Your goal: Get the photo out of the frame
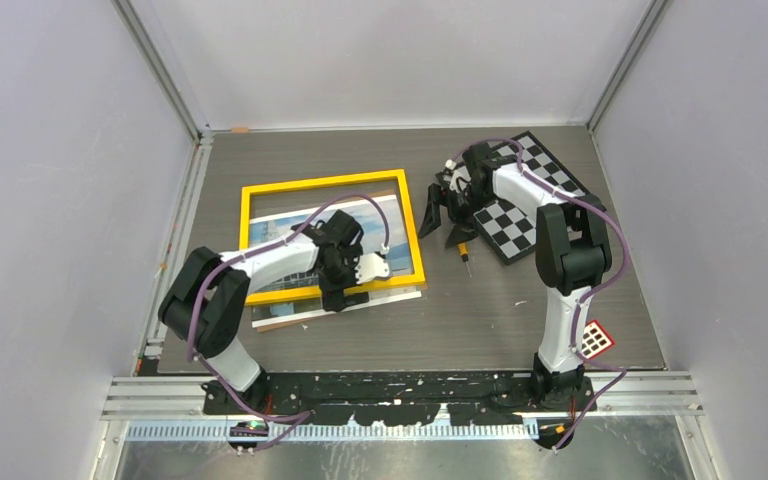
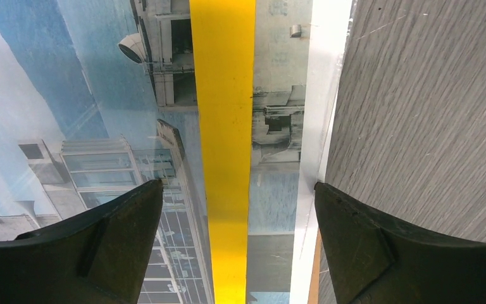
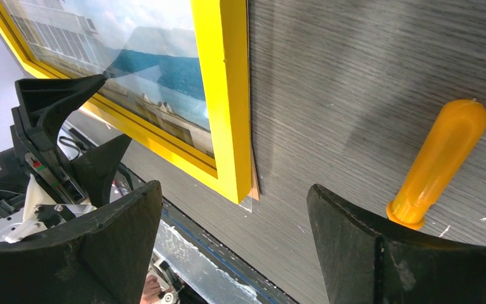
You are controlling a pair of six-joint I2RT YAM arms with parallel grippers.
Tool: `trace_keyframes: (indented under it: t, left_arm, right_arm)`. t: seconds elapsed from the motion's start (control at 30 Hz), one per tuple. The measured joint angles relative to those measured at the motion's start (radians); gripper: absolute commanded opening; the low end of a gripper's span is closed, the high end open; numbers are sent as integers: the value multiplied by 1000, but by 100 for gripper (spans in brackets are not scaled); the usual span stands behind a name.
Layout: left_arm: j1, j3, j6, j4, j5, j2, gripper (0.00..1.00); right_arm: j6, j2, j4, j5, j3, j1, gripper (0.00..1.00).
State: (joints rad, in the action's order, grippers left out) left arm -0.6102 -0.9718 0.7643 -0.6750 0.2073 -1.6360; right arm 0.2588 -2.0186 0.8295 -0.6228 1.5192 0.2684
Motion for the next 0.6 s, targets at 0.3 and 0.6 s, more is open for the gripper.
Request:
trace_keyframes:
  t: [0.3,0.6]
  left_arm:
    - [-18,11,-9,17,-29,3,91]
    - [-23,10,-40,11,-50,5,74]
  right_arm:
    - [3,0,0,0,0,0,88]
    - [3,0,0,0,0,0,88]
